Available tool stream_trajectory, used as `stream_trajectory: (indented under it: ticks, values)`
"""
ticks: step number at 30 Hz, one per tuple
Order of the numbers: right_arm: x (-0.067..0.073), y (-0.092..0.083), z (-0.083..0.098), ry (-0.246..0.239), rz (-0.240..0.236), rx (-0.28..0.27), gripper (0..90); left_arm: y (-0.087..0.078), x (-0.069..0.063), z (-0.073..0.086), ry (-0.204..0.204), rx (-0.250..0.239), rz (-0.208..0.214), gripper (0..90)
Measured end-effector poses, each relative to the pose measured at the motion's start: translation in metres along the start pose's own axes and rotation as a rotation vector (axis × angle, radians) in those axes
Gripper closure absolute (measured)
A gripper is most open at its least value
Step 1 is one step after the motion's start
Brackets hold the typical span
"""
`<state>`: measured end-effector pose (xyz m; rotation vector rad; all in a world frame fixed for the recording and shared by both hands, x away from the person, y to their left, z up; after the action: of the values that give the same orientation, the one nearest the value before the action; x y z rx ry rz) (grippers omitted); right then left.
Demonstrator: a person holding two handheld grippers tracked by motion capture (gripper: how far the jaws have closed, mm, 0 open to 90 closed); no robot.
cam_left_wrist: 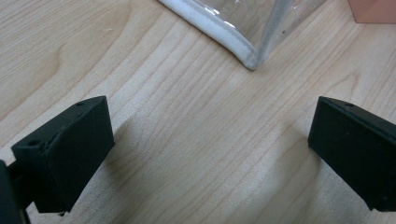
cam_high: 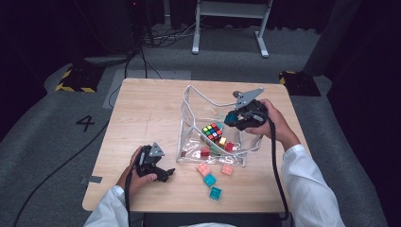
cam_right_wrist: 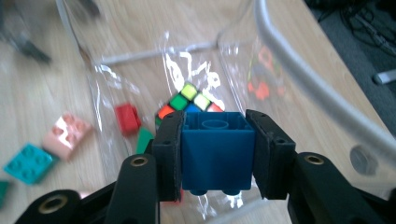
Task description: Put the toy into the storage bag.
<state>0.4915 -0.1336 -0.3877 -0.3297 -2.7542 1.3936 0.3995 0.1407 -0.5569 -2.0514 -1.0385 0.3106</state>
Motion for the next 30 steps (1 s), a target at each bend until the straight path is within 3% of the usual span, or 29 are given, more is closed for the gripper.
stream_trajectory:
  ticks: [1,6,11,14,24,30]
  values:
    - [-0.002,0.001,0.002,-0.022,0.002,0.024,59.2,0.0,0.0,0.0,0.0,0.0,0.0,0.3]
    - [-0.003,0.001,0.014,-0.02,0.013,0.123,59.2,0.0,0.0,0.0,0.0,0.0,0.0,0.3]
    - [-0.003,0.0,0.028,-0.048,0.033,0.214,59.1,0.0,0.0,0.0,0.0,0.0,0.0,0.2]
    - [-0.003,-0.002,0.035,-0.035,0.032,0.252,59.1,0.0,0.0,0.0,0.0,0.0,0.0,0.2]
    - [-0.002,-0.009,0.04,-0.013,0.012,0.154,58.7,0.0,0.0,0.0,0.0,0.0,0.0,0.3]
    - [-0.002,-0.019,0.04,0.0,0.032,0.061,49.3,0.0,0.0,0.0,0.0,0.0,0.0,0.2]
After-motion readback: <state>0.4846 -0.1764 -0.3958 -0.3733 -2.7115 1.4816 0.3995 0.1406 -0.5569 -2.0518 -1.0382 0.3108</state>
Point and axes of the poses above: each handheld gripper's, and its own axes: y roughly forward along the jaws, z roughly out of its underside, x roughly to its left, the point moved 7 cm from there along y, roughly forward along the jaws, and after that the axes turned 12 degrees about -z, right-handed, at the moved point
